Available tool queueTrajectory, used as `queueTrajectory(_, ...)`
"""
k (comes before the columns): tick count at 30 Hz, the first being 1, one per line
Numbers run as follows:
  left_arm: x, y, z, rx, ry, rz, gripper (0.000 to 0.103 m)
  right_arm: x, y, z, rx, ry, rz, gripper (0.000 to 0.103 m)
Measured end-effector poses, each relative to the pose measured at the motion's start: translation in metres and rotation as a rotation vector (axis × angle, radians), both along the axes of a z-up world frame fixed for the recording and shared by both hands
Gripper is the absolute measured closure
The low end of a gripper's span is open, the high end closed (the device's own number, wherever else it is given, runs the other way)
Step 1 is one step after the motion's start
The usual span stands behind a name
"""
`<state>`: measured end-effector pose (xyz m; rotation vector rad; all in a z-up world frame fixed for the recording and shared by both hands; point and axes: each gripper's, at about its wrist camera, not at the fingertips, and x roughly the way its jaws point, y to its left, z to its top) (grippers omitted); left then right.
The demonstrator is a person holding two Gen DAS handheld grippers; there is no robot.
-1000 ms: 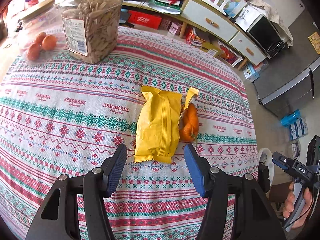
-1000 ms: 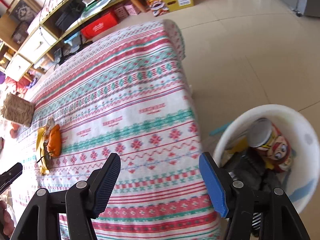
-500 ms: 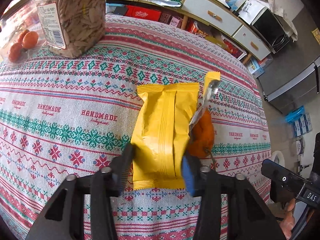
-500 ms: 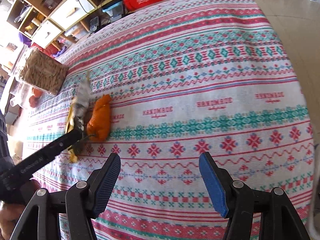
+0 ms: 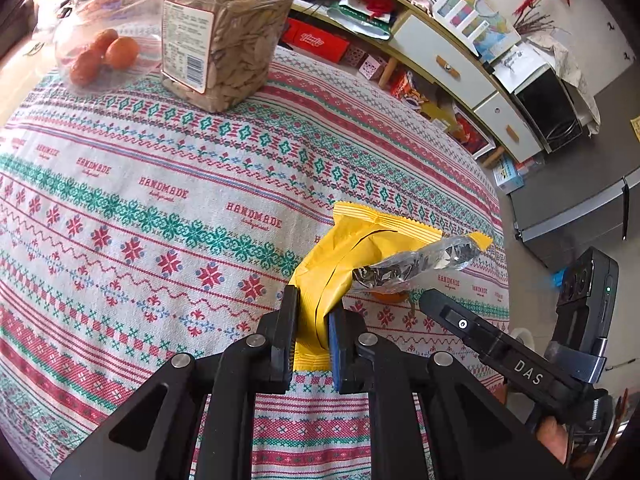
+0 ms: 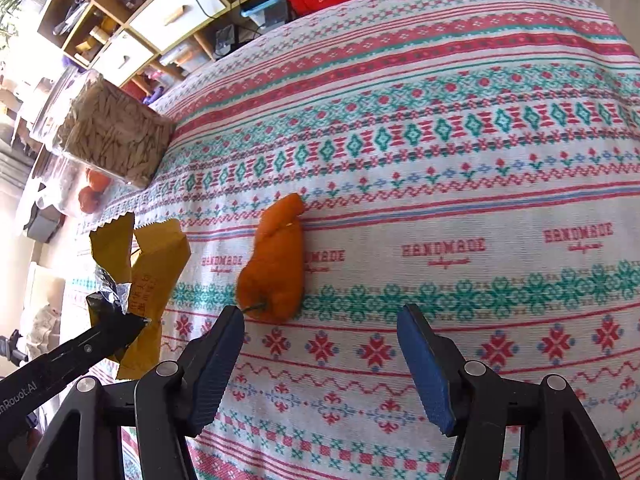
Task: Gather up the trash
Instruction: 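Grasp the yellow snack packet with the left tool while the right tool grasps the orange toy, then carry packet and toy over the white basin and open both tools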
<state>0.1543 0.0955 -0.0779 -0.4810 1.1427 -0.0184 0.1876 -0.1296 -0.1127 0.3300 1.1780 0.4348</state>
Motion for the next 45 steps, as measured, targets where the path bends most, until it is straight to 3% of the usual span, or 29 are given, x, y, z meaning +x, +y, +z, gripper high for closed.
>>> queueTrajectory(6,-0.009,0.005,0.001,0.046,-0.009,0.019,0.089,0.002,0.032,-0.011,-0.009,-0.036,0.035,0.037)
queueTrajectory(8,-0.012,0.005,0.003,0.074,-0.017,0.026,0.089,-0.003,0.045,-0.012,-0.101,-0.088,0.063,0.054)
queueTrajectory(9,-0.015,0.008,0.004,0.084,-0.020,0.029,0.089,-0.005,0.049,-0.012,-0.144,-0.097,0.093,0.071)
queueTrajectory(12,-0.017,0.014,0.006,0.054,-0.015,0.037,0.089,-0.008,0.042,-0.005,-0.106,-0.082,0.087,0.076)
queueTrajectory(24,-0.025,-0.005,0.022,0.064,-0.063,-0.024,0.089,-0.021,0.002,0.026,-0.057,-0.093,0.042,0.077)
queueTrajectory(35,-0.042,-0.071,0.050,0.321,-0.186,-0.153,0.089,-0.044,-0.037,0.055,-0.136,-0.148,0.027,0.076)
queueTrajectory(45,-0.059,-0.121,0.063,0.358,-0.245,-0.237,0.089,-0.073,-0.095,0.081,-0.165,-0.167,-0.027,0.076)
